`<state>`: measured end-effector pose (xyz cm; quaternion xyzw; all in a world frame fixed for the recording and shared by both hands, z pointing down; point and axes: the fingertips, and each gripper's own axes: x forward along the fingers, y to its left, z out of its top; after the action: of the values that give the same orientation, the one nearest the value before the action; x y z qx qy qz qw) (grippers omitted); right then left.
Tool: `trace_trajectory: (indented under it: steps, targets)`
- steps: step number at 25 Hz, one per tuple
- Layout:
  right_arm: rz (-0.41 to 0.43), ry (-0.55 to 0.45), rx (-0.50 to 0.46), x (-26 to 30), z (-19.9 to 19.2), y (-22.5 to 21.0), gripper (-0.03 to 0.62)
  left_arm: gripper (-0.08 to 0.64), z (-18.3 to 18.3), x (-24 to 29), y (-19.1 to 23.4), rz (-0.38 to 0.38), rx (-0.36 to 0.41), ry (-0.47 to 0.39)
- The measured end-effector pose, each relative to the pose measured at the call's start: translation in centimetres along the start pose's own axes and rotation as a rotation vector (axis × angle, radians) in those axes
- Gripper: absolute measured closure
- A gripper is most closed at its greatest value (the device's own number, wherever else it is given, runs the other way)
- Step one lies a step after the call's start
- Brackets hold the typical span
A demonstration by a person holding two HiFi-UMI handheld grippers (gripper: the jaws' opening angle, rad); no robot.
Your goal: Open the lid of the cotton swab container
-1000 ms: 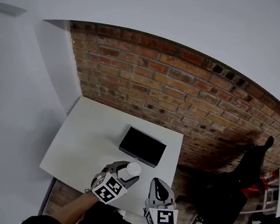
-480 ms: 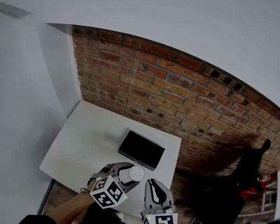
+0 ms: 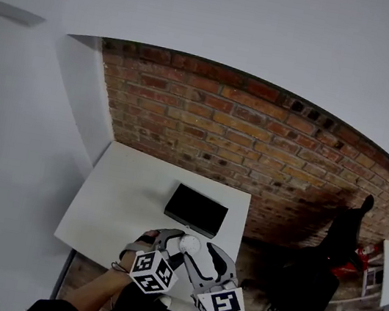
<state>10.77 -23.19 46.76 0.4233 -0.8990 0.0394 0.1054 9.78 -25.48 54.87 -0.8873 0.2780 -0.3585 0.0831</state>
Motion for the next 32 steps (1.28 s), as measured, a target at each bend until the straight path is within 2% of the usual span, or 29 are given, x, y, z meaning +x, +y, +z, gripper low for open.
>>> trace_trajectory:
  steps: [7, 13, 17, 25, 32]
  targets:
    - [0.057, 0.094, -0.068, 0.9, -1.6, 0.9, 0.357, 0.305, -0.7, 0.3, -0.5, 0.031, 0.122, 0.072]
    - [0.096, 0.184, -0.131, 1.0, -3.5, 1.4, 0.356, 0.305, -1.4, 0.8, -1.5, 0.008, 0.194, 0.130]
    - [0.098, 0.187, -0.115, 0.9, -4.4, 0.9, 0.357, 0.305, -1.6, 1.1, -2.0, -0.005, 0.216, 0.140]
    - [0.117, 0.190, -0.062, 0.2, -5.1, 0.6, 0.357, 0.305, -1.5, 0.9, -2.6, 0.002, 0.288, 0.100]
    - [0.177, 0.207, -0.003, -0.2, -5.6, 0.9, 0.357, 0.305, -1.8, 0.2, -3.1, 0.002, 0.348, 0.070]
